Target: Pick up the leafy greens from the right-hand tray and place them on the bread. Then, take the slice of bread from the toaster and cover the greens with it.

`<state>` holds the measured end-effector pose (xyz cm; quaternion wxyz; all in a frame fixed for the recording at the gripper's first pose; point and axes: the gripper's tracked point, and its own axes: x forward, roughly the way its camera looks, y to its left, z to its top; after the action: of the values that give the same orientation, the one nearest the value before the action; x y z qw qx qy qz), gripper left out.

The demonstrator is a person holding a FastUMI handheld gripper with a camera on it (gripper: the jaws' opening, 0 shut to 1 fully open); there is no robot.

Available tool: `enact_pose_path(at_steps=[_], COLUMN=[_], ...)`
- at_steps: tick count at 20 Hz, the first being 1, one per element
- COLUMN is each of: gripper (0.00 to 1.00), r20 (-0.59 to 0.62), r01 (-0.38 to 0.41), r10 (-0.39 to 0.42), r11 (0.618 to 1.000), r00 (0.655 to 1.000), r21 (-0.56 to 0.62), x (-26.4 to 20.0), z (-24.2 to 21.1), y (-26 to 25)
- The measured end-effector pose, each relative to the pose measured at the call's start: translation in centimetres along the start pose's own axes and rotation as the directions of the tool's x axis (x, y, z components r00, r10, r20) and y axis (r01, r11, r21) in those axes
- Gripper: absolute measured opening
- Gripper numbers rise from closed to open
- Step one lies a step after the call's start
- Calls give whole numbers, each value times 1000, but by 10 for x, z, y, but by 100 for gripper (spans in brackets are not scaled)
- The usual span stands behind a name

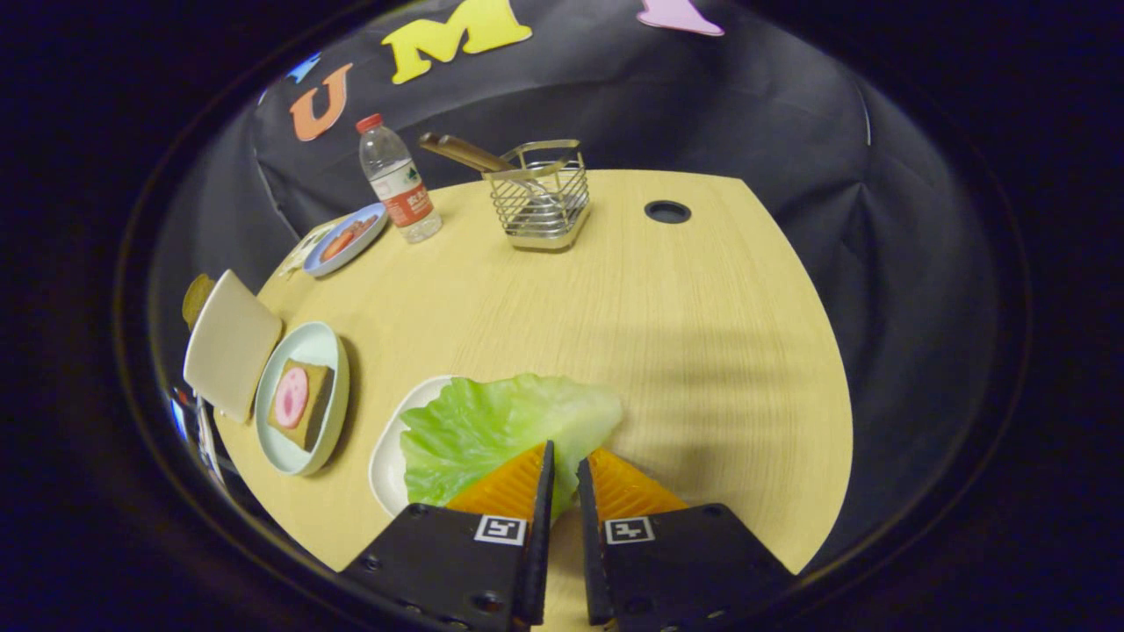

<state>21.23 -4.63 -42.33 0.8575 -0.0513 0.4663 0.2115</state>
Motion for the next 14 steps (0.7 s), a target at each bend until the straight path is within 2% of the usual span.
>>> enact_pose_path(at_steps=[3, 5, 6, 7, 14], gripper=[18, 18, 9, 0, 0], r20=[6, 21, 8, 1, 100], r01=[57, 62, 89, 71, 98], r10=[-56, -59, -88, -71, -93], r11=[989, 986, 987, 991, 994], r00=[998, 998, 996, 997, 991], r21=[-138, -157, -133, -111, -41], x=[-4, -6, 0, -7, -62], z=[3, 7, 4, 3, 18], y=[-11, -12, -16, -12, 21])
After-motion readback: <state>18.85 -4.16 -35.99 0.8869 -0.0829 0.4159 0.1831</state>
